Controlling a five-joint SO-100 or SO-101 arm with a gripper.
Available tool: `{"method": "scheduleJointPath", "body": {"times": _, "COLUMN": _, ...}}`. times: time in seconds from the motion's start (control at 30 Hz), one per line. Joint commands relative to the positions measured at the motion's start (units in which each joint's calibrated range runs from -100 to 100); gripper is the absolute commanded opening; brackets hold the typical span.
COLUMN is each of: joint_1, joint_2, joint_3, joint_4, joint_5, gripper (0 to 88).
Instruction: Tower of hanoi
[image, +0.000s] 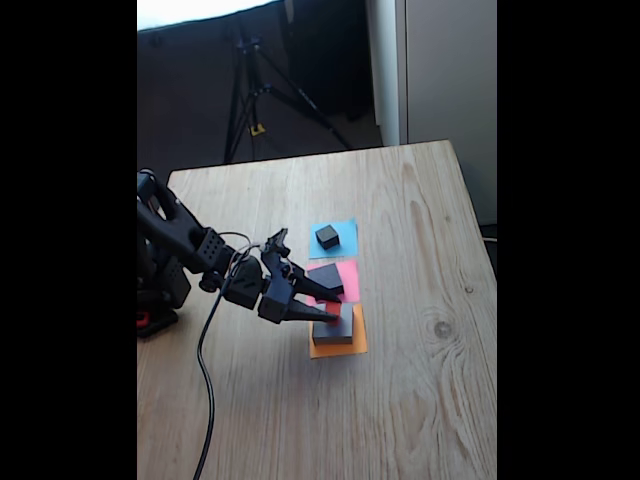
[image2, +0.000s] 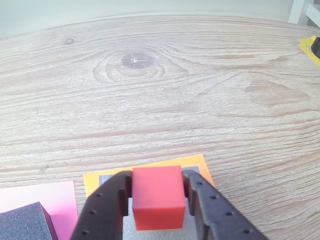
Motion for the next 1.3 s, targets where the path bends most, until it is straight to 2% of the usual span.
{"method": "scheduleJointPath", "body": {"times": 0.0, "joint_1": -0.77, "joint_2": -0.57, "joint_3": -0.12, "joint_4": -1.56, "joint_5": 0.87, "gripper": 4.9}}
{"method": "scheduleJointPath", "body": {"times": 0.53, "joint_1": -0.52, "joint_2": -0.80, "joint_3": 1.70, "joint_4": -2.61, "joint_5": 0.87, "gripper": 8.2}}
{"method": "scheduleJointPath", "body": {"times": 0.73, "joint_1": -0.69, "joint_2": -0.65, "joint_3": 1.88, "joint_4": -3.01, "joint_5": 0.87, "gripper": 16.0}}
{"method": "scheduleJointPath", "body": {"times": 1.27, "joint_1": -2.11, "joint_2": -4.81, "joint_3": 0.97, "joint_4": -2.37, "joint_5": 0.87, "gripper": 23.4}}
